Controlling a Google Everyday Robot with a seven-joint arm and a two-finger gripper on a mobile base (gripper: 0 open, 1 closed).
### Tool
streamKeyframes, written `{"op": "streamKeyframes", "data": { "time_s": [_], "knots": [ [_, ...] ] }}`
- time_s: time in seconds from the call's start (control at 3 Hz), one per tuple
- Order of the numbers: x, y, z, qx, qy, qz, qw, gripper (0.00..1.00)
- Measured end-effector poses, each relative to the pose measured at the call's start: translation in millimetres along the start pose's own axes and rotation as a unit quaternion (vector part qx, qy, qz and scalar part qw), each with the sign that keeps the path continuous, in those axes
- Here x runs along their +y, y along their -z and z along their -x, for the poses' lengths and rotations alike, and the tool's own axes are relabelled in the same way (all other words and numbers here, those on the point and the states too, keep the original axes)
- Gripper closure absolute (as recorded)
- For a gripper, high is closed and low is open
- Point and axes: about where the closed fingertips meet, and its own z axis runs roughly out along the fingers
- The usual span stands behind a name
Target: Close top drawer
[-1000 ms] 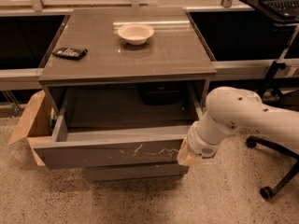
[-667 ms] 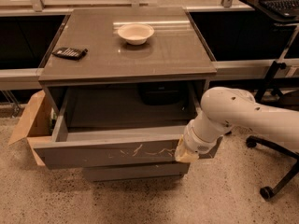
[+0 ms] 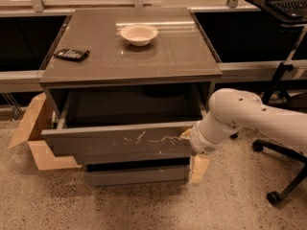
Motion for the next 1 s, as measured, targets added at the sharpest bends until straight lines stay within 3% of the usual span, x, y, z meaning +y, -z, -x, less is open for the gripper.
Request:
{"op": "streamKeyframes", "data": {
  "time_s": [0.33, 0.67, 1.0],
  "knots": [
    [-24.7, -10.1, -9.8, -0.021, 0.003, 0.001, 0.9998, 0.00],
    [-53.2, -7.8, -20.6, -0.038, 0.009, -0.010, 0.9992, 0.19],
    [-91.5, -0.8, -33.9, -0.051, 0.006, -0.026, 0.9983, 0.46]
  ]
}}
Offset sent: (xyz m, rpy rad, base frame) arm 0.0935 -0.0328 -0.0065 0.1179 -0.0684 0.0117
